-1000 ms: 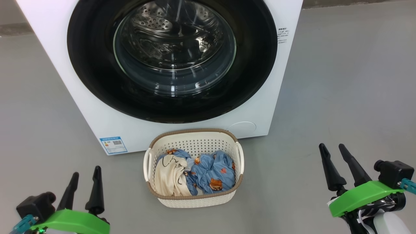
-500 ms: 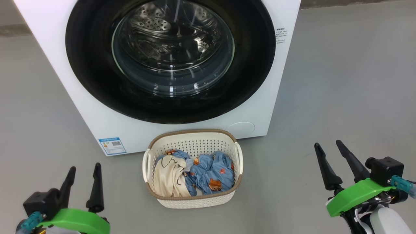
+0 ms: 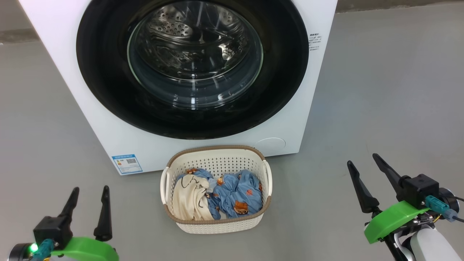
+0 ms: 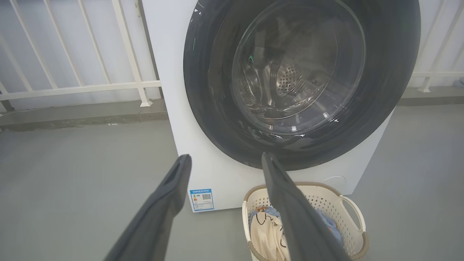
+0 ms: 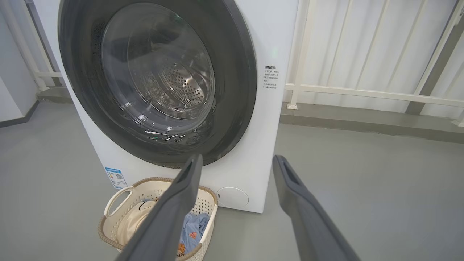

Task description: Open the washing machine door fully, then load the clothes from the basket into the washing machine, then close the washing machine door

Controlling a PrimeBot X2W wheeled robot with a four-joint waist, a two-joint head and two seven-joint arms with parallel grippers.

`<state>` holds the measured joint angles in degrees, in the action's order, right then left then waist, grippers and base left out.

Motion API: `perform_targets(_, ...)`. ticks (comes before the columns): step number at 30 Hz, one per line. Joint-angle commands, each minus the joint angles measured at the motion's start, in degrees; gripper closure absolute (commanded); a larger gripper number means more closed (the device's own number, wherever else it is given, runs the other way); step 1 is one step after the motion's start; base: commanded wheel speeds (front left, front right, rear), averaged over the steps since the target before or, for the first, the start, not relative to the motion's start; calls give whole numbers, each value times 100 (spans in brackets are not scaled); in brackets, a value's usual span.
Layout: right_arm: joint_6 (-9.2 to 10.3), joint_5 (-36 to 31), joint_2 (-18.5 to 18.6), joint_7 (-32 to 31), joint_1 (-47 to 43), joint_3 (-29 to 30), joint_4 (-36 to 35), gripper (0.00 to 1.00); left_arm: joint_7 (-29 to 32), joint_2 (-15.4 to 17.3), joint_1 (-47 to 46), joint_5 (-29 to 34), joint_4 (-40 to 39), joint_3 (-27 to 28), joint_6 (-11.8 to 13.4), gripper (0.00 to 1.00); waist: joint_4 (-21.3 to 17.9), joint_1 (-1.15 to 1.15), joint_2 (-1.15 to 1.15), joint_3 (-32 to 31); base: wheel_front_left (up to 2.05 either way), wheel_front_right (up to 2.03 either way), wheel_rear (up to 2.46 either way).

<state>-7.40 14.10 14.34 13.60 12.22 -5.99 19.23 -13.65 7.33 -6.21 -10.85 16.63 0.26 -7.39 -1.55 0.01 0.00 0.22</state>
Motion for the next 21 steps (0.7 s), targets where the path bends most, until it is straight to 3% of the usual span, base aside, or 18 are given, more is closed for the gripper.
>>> perform_targets(1, -9, -208, 122, 97, 235, -150, -120, 0, -91, 132, -275, 236, -80, 218, 1, 0, -8, 0, 0, -11, 0, 0, 0)
perform_targets(8, -9, -377, 133, 140, 241, -136, -131, 0, -135, 95, -271, 445, -75, 296, 0, 0, -26, 0, 0, -14, 0, 0, 0)
perform_targets(21, -9, -95, 34, 140, 211, -47, -98, 0, -135, 28, -292, 385, -76, 416, -5, 0, -28, 0, 0, -12, 0, 0, 0)
